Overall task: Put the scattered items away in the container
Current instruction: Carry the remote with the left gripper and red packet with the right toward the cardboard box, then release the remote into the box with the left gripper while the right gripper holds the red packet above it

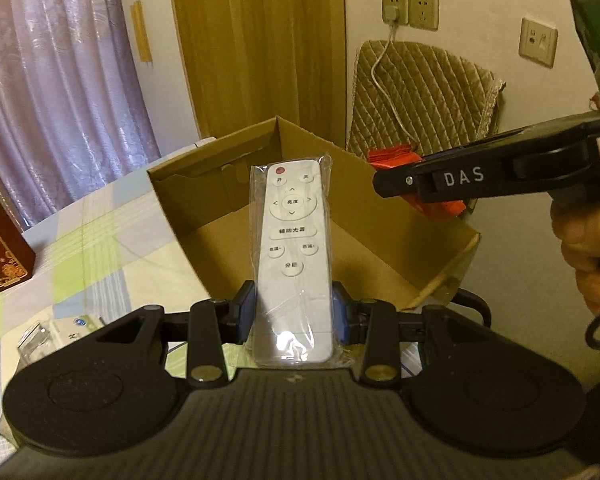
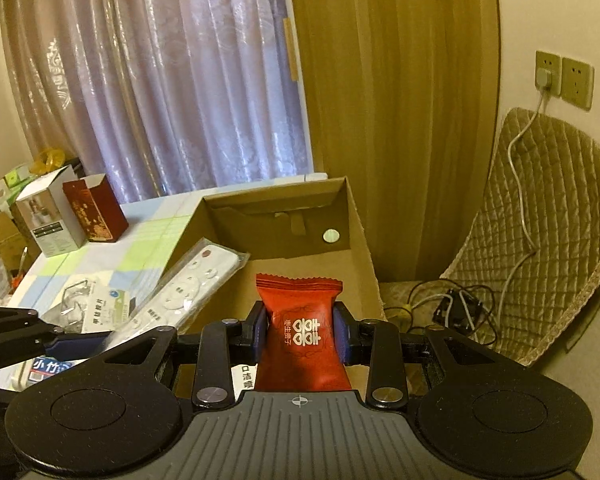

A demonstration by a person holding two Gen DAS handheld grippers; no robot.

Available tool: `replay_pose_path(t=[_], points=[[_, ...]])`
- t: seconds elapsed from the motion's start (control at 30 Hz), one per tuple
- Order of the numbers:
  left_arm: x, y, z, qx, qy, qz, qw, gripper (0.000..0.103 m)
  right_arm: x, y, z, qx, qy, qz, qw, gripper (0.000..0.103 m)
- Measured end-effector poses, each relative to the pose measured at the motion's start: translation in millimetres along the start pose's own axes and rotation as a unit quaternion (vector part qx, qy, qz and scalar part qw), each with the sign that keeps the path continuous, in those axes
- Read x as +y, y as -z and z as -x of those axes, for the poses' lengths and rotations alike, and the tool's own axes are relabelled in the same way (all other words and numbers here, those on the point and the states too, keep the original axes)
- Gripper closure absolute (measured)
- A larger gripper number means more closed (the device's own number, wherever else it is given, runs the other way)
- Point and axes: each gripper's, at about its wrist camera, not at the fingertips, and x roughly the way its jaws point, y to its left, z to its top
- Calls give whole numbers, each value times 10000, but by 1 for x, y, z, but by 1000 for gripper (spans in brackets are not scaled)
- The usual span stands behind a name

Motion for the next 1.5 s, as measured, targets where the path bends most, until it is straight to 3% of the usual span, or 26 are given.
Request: replay_pose_path(t=[0.53,1.5], points=[[11,6,-31,165,-6,109,9998,67,-3,8,-27,207,-20,19,9998,67],[32,22,-3,10,-127,360,9993,67,12,12,-40,373,-3,189,9991,66]])
